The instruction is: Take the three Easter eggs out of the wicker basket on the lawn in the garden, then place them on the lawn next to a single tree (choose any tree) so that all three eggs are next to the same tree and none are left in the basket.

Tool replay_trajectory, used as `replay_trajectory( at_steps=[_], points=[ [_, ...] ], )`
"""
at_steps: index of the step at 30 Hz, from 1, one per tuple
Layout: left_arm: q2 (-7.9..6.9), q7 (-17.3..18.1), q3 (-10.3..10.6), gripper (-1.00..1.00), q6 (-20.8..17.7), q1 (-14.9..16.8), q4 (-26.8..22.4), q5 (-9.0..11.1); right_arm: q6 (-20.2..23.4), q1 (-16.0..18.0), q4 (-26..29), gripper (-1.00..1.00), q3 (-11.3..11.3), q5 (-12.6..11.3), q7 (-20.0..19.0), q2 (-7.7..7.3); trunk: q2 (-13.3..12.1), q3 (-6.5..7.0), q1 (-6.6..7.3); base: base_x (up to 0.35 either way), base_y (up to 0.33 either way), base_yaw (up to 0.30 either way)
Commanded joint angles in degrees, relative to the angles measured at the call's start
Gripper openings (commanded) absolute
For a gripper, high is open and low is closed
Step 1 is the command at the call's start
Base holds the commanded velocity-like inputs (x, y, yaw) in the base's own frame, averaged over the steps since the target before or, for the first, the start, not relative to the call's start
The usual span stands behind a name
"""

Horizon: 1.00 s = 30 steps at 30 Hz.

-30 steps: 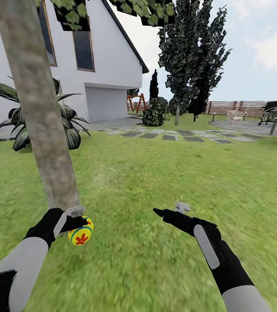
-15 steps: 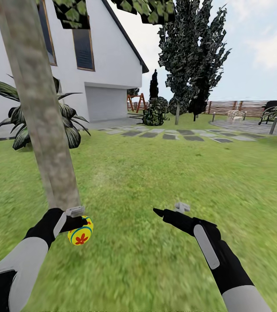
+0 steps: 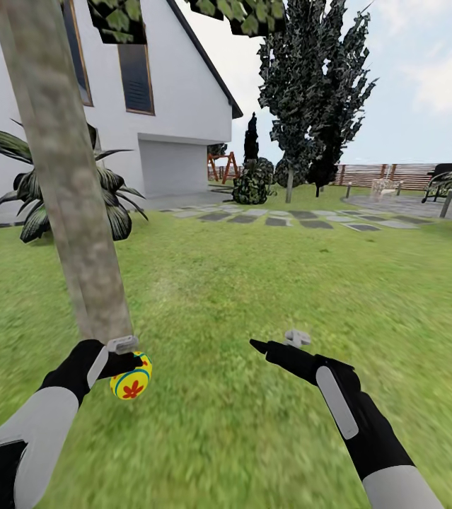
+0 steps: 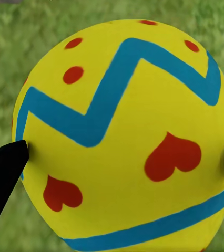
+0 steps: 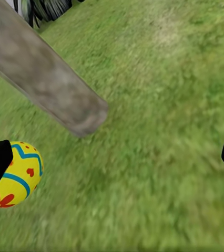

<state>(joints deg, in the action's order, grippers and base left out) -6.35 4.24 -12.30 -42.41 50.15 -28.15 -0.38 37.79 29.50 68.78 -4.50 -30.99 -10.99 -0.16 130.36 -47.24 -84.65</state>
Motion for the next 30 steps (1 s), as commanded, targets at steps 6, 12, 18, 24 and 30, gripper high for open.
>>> replay_trajectory(
  at_steps=[6,12,18,24,30],
  points=[
    [0.03,0.2,-0.3,-1.00,-0.1,0.0,-0.1,-0.1,0.2,0.0,0.0,1.00,-0.1,0.0,-0.1,-0.02,2.4,-1.14,-1.31,0.000,0.000,0.000],
    [0.03,0.2,-0.3,-1.00,0.0,0.0,-0.1,0.0,0.1,0.0,0.0,1.00,0.0,0.0,-0.2,-0.02,3.7,-1.68,-1.97,0.000,0.000,0.000],
    [0.03,0.3,-0.3,-1.00,0.4,0.0,-0.1,0.0,0.1,0.0,0.0,1.00,0.0,0.1,-0.2,0.03,4.9,-2.22,-2.63,0.000,0.000,0.000],
    [0.03,0.4,-0.3,-1.00,0.5,0.0,0.0,0.0,0.1,0.0,0.0,1.00,-0.1,0.1,-0.2,0.07,4.9,-2.22,-2.63,0.056,0.000,0.000],
    [0.03,0.3,-0.3,-1.00,0.5,0.0,0.1,0.0,0.1,0.0,0.0,1.00,-0.1,0.1,-0.2,0.07,4.9,-2.22,-2.63,0.305,0.000,0.000]
  ],
)
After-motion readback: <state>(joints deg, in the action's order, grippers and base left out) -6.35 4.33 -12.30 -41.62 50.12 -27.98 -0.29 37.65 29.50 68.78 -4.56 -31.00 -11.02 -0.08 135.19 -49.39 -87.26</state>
